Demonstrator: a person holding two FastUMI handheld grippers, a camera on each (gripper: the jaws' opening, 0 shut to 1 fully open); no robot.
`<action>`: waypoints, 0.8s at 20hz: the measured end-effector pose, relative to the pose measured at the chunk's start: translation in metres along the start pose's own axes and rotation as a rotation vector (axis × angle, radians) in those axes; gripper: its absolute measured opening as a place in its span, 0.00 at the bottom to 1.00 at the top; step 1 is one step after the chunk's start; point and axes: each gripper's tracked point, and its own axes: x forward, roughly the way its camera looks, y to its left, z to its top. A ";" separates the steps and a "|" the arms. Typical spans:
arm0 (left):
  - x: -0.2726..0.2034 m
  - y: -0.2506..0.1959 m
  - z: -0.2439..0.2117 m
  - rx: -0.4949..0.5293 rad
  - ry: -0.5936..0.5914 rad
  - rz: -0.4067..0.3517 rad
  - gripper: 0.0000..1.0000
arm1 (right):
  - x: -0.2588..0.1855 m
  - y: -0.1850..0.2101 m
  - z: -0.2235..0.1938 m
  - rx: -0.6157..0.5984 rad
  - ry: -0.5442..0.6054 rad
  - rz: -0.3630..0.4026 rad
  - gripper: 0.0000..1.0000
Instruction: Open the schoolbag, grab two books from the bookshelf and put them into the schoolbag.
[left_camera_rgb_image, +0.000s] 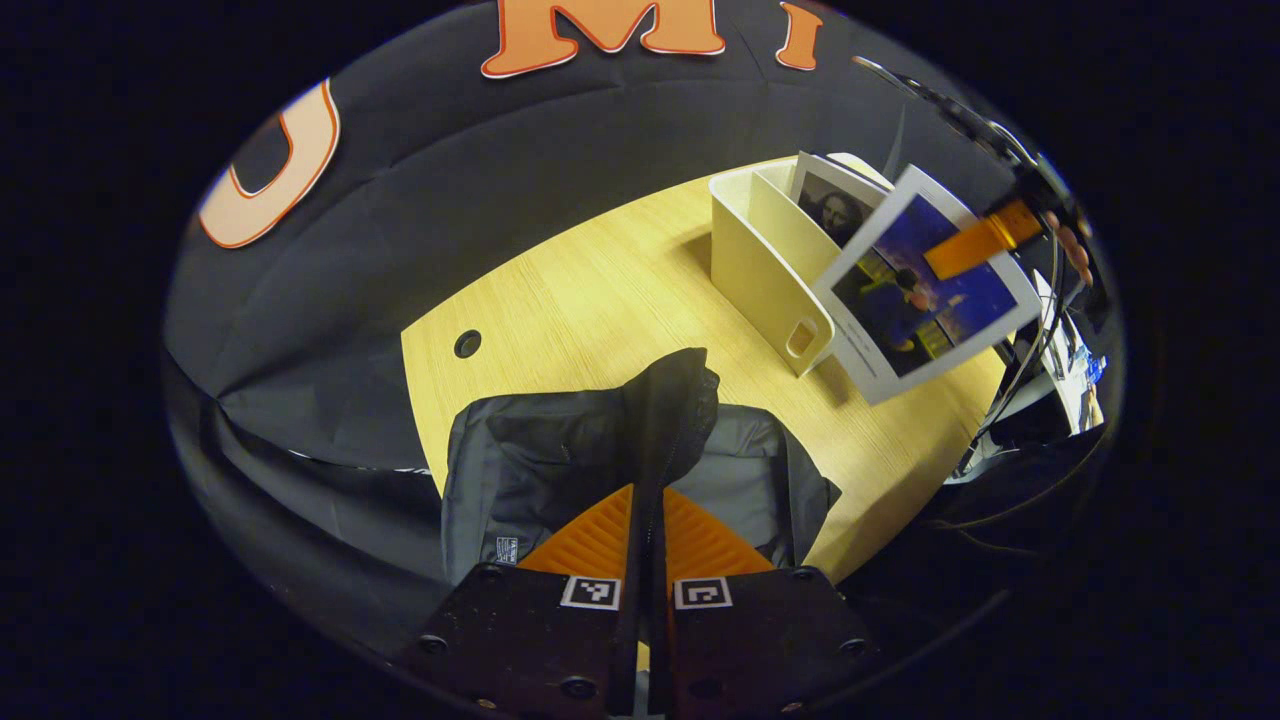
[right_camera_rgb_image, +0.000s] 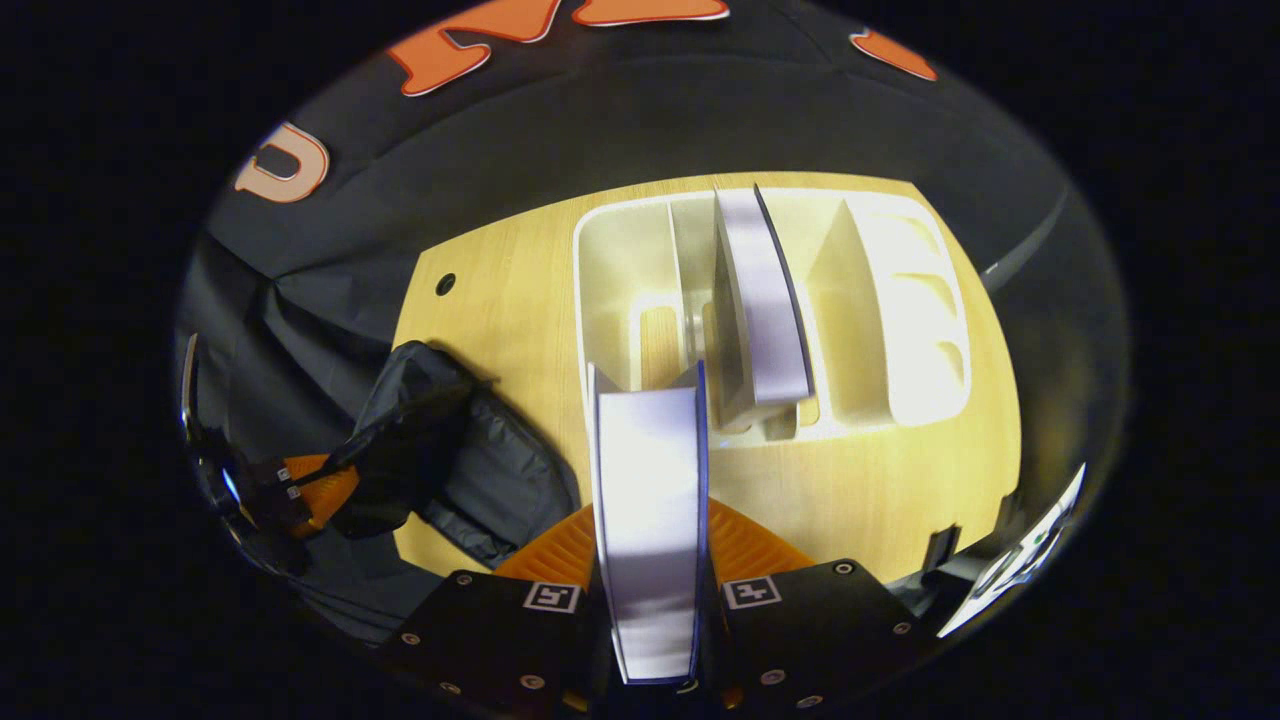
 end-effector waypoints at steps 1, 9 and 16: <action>0.000 0.001 0.001 0.008 -0.002 0.003 0.06 | -0.005 0.000 -0.011 0.052 0.004 0.039 0.37; -0.009 0.001 0.016 0.063 -0.038 0.024 0.04 | -0.023 0.011 -0.056 0.195 -0.076 0.254 0.35; -0.018 0.005 0.022 0.041 -0.054 0.013 0.04 | 0.008 0.080 -0.082 0.234 -0.058 0.463 0.35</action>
